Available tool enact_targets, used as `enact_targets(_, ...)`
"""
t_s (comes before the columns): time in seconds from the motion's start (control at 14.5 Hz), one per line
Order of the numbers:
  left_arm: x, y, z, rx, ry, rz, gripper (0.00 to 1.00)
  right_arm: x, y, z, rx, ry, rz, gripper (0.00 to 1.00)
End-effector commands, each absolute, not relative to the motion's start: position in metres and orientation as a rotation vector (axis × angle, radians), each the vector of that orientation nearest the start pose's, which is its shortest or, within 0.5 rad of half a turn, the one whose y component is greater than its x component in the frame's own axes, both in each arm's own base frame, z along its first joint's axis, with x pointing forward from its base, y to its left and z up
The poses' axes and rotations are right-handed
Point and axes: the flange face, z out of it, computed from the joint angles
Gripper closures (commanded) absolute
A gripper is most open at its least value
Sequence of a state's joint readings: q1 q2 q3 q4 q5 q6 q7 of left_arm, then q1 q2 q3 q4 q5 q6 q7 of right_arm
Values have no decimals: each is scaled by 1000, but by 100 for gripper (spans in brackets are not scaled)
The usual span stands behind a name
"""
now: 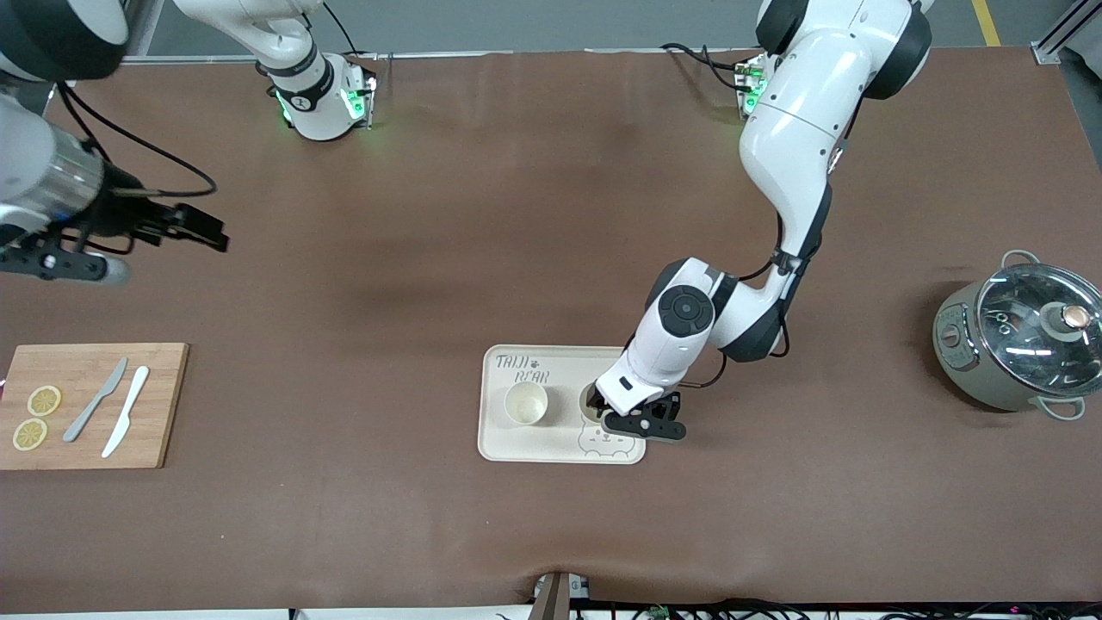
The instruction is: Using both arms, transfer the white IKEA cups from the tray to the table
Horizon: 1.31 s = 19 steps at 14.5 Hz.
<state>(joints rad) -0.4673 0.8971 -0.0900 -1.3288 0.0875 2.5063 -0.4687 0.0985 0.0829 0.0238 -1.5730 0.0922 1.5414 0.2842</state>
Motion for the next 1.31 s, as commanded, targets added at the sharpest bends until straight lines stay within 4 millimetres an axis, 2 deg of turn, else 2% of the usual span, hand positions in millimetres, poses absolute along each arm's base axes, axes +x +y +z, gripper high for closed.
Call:
enact_targets(0.0,663,-396,225,-3300,-6,-394,100,597,127,558,-3004,412,178,0)
enact_targets(0.07,663,-396,224,-3300,-7,-391,100,601,149,549,-2995,443,151,0)
enact_targets(0.48,661,-400,229,-3266,63,-429,100,616,249,496,-2954,599,65,0)
enact_targets(0.69,658,-394,231,-3252,-21,-358,100,624,296,476,-2919,668,27,0)
enact_targets(0.9,656,-381,259,-3201,-69,-234,100,638,338,448,-2886,708,-8,0)
enact_targets(1.03,654,-371,287,-3168,-82,-175,100,643,364,417,-2866,730,-36,0)
enact_targets(1.24,651,-334,328,-3130,-123,-116,100,646,386,383,-2843,741,-76,0)
